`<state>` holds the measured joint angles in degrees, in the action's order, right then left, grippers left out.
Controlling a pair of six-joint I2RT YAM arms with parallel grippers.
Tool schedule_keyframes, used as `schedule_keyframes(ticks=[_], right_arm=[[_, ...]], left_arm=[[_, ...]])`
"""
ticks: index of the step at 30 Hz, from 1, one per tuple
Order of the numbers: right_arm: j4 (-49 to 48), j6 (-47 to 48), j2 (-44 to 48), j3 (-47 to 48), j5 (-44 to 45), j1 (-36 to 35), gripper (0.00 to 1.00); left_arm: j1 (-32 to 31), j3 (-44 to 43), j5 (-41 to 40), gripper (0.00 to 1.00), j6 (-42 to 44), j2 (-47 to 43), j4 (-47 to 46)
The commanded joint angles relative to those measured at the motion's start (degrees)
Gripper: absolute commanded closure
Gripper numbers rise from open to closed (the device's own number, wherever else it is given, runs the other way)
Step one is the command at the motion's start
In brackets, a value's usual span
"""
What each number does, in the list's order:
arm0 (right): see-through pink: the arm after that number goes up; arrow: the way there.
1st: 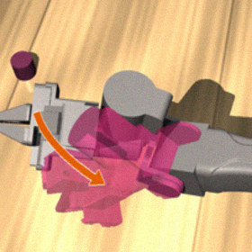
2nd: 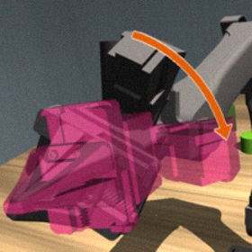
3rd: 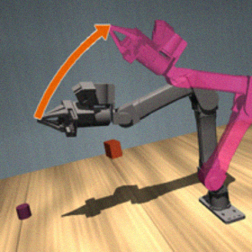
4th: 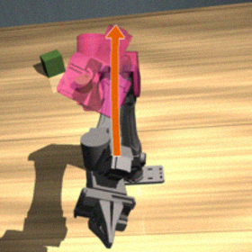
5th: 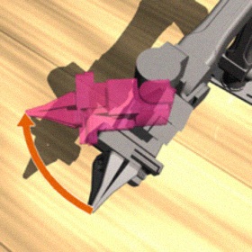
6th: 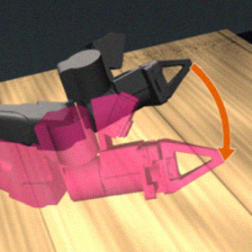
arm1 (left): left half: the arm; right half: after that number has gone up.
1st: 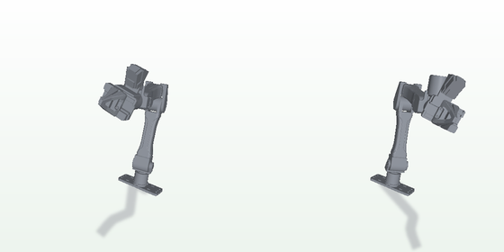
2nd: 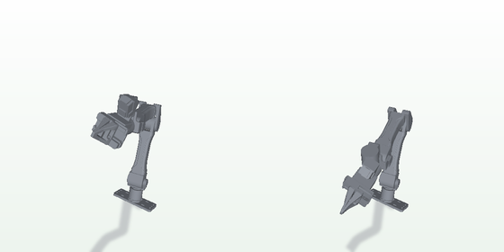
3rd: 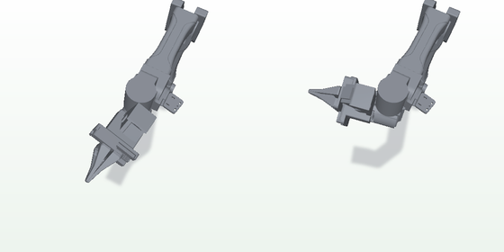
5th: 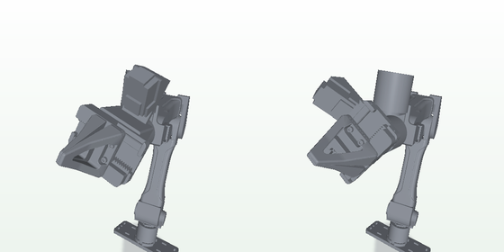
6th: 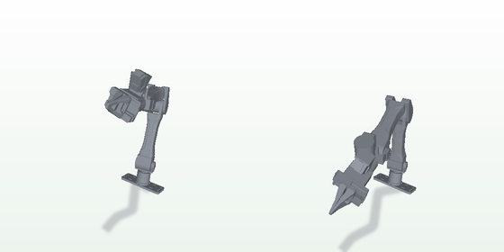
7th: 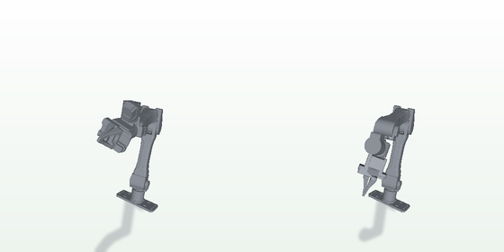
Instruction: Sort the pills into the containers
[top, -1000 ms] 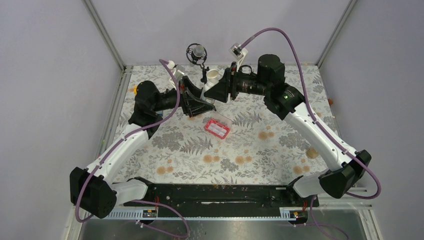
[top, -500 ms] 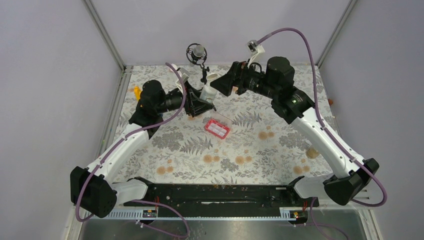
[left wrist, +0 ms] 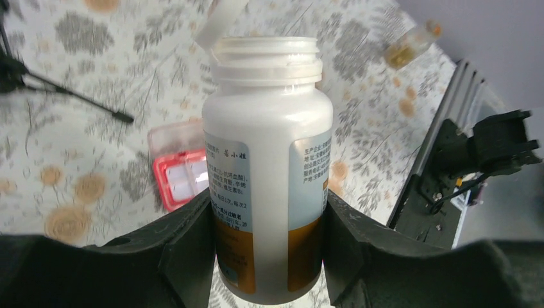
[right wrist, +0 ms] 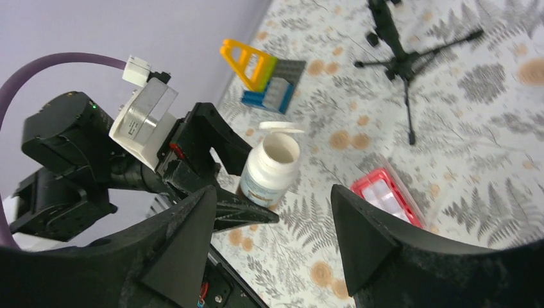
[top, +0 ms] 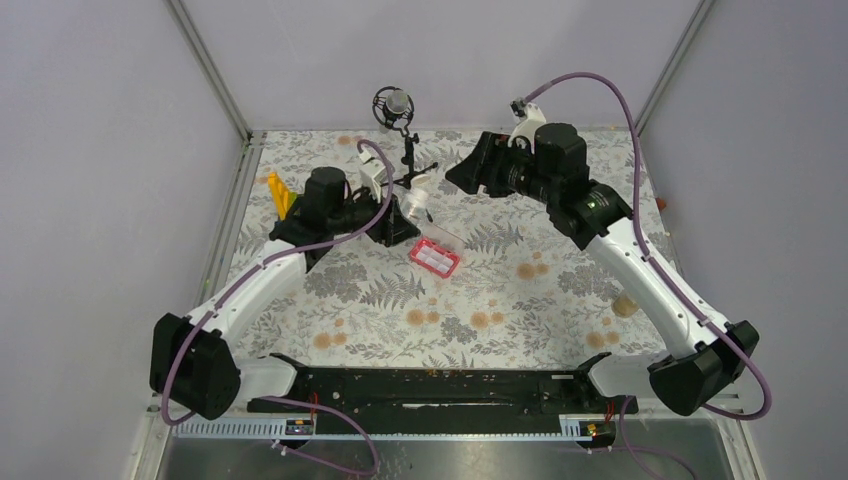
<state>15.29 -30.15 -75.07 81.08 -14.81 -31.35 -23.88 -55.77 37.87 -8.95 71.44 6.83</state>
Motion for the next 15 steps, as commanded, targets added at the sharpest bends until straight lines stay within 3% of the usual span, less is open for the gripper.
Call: schedule_keyframes(ticks=[1, 15], right_arm=[[1.9, -0.9, 2.3, -2.6, 2.9, 1.9, 0.28], [2.3, -3.4, 4.4, -8.7, 2.3, 6.7, 0.3]], left_arm=[[0.2, 1.4, -4.2, 1.0, 2.9, 2.4, 5.1], [0.2, 6.0, -8.3, 1.0, 5.9, 11.9, 6.0]])
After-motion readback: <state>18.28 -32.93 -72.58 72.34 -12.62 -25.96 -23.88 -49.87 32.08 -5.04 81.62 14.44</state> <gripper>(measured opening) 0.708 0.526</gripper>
